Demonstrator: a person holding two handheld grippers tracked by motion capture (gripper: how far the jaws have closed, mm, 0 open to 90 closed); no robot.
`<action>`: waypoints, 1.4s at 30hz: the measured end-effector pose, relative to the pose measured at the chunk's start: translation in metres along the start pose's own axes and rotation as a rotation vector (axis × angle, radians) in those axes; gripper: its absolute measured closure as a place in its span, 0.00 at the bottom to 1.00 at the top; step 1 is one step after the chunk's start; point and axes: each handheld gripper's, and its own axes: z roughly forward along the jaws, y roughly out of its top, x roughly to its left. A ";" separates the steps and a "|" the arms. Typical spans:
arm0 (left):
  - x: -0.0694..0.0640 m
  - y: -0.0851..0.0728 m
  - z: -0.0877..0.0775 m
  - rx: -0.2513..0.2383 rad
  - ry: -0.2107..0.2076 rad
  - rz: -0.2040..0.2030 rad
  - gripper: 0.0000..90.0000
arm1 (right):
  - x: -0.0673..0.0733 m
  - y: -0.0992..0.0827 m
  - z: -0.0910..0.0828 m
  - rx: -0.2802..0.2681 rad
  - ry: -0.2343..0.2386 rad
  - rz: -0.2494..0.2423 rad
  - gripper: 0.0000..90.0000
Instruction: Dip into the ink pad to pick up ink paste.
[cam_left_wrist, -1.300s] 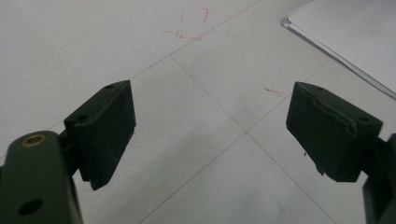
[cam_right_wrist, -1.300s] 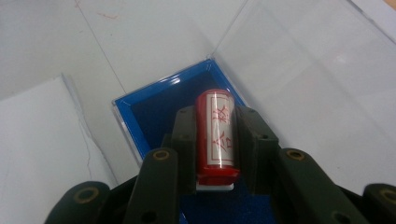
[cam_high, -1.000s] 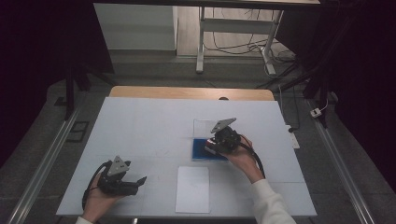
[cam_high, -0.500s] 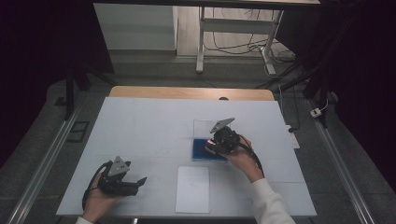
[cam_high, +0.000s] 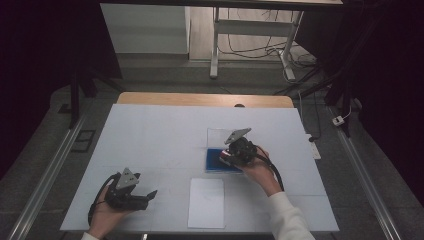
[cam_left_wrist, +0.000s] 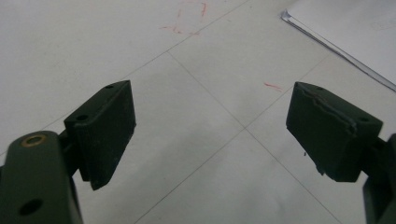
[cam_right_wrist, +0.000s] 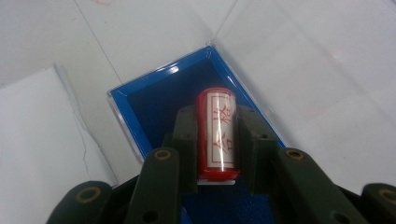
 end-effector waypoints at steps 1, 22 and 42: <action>0.000 0.000 0.000 0.000 0.001 0.001 0.17 | -0.001 -0.001 0.000 -0.006 -0.002 -0.006 0.78; 0.002 -0.001 0.001 0.006 0.006 0.001 0.17 | 0.001 -0.001 0.000 -0.009 -0.010 -0.011 0.78; 0.002 0.001 -0.001 -0.003 0.006 0.006 0.17 | 0.007 0.010 -0.032 -0.128 -0.040 -0.029 0.78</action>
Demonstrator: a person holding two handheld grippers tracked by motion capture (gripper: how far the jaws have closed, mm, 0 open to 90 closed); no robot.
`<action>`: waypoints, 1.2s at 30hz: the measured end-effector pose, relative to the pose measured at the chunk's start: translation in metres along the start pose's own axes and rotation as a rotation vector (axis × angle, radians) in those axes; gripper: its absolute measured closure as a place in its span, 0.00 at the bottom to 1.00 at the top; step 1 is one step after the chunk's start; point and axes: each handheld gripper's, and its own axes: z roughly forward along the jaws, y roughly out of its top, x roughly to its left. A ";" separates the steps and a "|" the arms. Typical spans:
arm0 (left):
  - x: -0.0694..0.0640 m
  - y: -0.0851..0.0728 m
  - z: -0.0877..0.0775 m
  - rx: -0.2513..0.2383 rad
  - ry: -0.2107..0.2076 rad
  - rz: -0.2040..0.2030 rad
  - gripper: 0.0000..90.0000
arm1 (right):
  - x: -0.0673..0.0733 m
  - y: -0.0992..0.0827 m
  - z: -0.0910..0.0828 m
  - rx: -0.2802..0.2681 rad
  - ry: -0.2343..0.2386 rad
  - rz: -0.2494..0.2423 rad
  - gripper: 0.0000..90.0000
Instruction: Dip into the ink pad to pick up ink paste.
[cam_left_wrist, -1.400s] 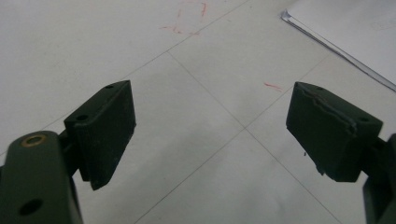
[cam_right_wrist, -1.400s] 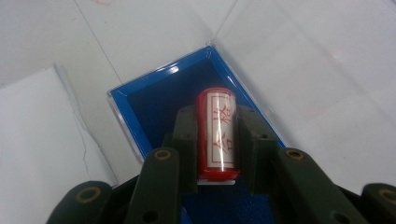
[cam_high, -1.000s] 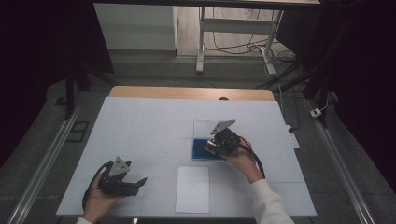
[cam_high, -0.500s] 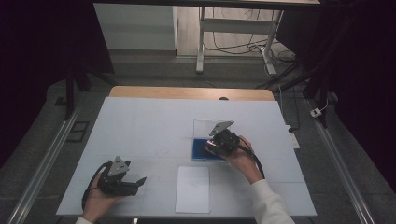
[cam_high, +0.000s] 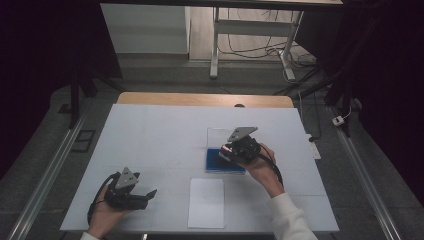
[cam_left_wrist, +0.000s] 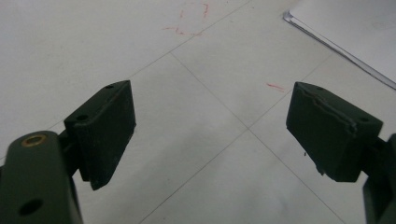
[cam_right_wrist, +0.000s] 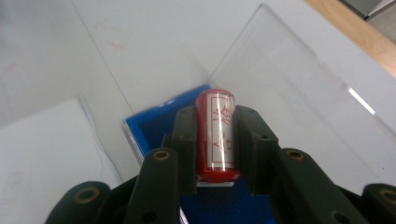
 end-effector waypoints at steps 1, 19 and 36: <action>0.000 0.000 0.000 -0.001 0.000 0.001 0.18 | -0.001 0.000 -0.003 -0.014 0.000 0.006 0.78; 0.001 0.000 0.000 0.002 0.002 -0.005 0.17 | -0.008 0.003 -0.023 -0.069 0.000 0.057 0.78; 0.000 0.000 0.001 0.005 -0.002 -0.002 0.17 | -0.012 -0.007 0.001 0.036 0.008 0.075 0.78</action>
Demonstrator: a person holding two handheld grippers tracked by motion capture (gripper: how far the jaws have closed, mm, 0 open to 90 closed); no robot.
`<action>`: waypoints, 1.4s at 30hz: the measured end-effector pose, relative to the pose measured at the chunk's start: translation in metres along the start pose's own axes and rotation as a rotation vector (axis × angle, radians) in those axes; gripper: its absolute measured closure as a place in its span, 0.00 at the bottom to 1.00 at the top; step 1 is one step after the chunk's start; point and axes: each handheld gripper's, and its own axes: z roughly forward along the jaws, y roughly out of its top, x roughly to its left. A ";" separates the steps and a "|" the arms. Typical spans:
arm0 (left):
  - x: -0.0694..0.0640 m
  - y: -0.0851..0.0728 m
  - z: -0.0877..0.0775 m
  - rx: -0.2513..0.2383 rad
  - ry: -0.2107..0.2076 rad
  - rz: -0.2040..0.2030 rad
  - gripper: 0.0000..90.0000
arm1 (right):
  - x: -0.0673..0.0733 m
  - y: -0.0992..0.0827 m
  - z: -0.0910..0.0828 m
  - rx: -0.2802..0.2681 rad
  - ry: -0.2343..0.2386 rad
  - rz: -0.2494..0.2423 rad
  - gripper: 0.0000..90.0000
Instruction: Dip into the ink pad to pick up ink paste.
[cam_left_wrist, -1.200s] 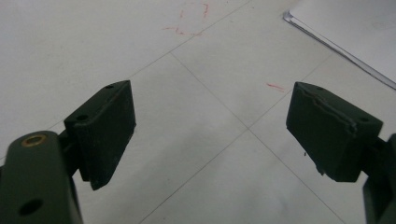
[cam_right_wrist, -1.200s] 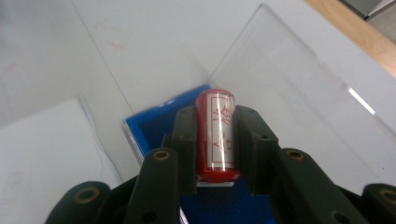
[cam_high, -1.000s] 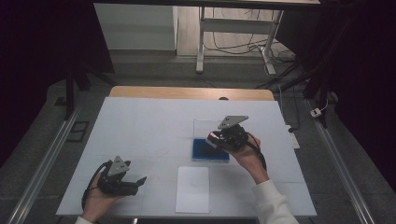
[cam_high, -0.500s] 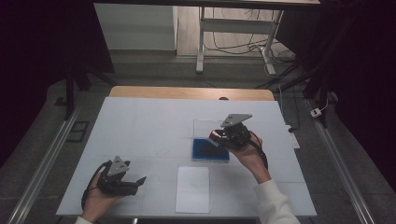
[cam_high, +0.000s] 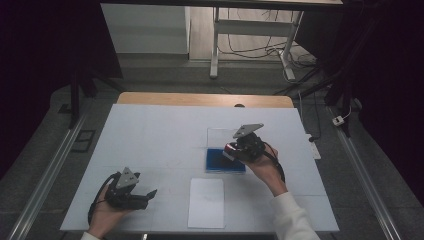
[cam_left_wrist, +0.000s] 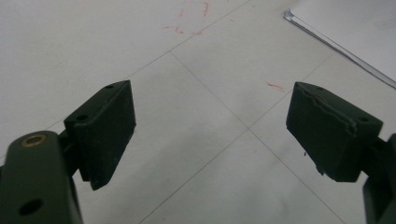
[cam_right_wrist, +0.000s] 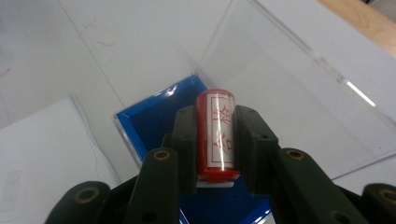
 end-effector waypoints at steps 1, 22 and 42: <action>0.000 0.000 0.000 -0.001 0.001 -0.001 0.17 | 0.000 -0.001 0.002 0.003 0.001 -0.002 0.78; 0.000 -0.001 0.001 0.011 0.002 0.004 0.18 | 0.006 -0.005 0.023 0.091 0.013 -0.019 0.77; -0.002 -0.001 0.002 0.019 -0.001 0.004 0.18 | 0.005 -0.008 0.027 0.102 0.014 -0.016 0.78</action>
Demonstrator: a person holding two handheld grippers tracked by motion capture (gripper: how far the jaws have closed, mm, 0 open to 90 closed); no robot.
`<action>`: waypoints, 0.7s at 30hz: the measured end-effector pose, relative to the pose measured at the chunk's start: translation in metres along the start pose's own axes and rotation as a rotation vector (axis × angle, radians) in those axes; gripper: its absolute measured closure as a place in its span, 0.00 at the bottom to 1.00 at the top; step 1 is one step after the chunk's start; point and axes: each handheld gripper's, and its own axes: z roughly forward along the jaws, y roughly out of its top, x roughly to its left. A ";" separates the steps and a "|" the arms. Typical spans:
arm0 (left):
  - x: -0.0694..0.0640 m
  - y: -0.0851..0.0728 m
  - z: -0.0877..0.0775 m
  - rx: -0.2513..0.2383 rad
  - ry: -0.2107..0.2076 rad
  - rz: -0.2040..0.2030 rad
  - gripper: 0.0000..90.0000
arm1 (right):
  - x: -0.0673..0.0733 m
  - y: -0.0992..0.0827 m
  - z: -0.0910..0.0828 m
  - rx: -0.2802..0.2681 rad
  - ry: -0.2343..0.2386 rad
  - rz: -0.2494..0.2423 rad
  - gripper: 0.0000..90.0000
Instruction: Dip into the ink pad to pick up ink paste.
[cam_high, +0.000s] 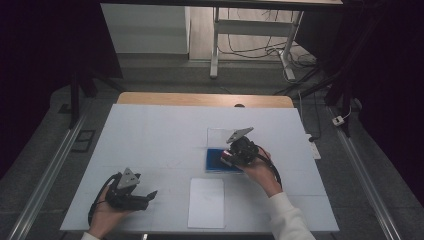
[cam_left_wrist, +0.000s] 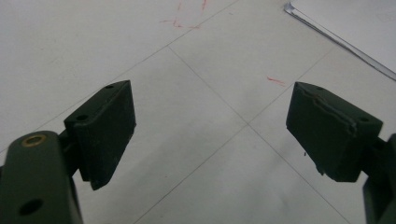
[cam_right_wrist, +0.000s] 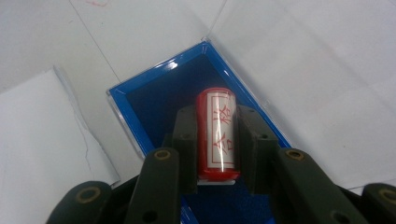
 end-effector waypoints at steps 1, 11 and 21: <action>0.000 0.000 0.000 -0.001 -0.001 0.000 0.17 | 0.001 0.000 0.000 0.003 -0.004 -0.001 0.78; 0.000 0.000 0.001 0.004 0.001 -0.001 0.17 | -0.002 -0.004 0.000 -0.023 0.015 0.012 0.78; 0.000 0.000 0.002 0.006 0.003 -0.002 0.17 | 0.001 -0.002 0.001 -0.016 -0.001 -0.009 0.78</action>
